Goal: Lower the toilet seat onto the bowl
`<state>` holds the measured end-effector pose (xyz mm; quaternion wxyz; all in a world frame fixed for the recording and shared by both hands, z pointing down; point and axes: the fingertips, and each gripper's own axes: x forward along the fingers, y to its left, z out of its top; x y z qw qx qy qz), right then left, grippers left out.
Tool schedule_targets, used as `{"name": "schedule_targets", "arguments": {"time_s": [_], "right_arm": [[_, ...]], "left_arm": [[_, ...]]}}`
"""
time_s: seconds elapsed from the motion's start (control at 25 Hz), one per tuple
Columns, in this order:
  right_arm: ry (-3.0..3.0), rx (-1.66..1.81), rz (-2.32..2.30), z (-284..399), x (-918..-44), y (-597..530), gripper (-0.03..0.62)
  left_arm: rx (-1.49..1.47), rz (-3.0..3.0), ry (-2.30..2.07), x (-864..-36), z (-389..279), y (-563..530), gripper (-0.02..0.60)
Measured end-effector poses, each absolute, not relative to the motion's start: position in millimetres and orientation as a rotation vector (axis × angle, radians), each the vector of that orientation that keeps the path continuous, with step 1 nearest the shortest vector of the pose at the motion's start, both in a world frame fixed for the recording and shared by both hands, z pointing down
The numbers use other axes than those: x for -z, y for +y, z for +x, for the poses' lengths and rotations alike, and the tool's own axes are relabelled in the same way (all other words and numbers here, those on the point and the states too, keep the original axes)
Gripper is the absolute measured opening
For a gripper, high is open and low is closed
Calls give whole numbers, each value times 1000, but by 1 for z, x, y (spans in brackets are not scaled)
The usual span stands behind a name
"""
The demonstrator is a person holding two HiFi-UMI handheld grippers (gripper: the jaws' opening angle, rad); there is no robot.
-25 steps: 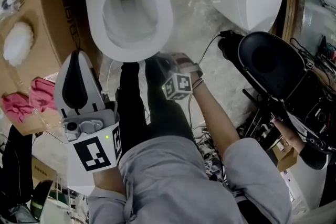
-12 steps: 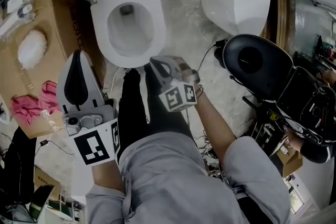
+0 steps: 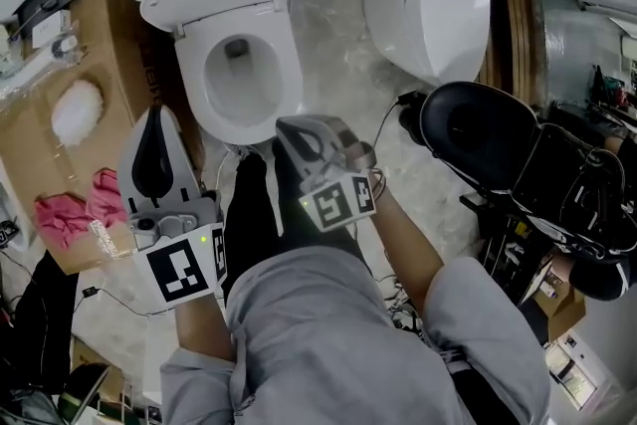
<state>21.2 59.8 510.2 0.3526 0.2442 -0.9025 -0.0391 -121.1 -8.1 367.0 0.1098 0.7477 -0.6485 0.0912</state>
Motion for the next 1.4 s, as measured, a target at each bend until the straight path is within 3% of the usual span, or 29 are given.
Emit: {"name": "schedule_targets", "arguments": {"time_s": [1.4], "right_arm": [[-2710,337,1109,2,-212,-43,-2]], "left_arm": [[-147,2325,-2006,-228,-111,-32,1]]}}
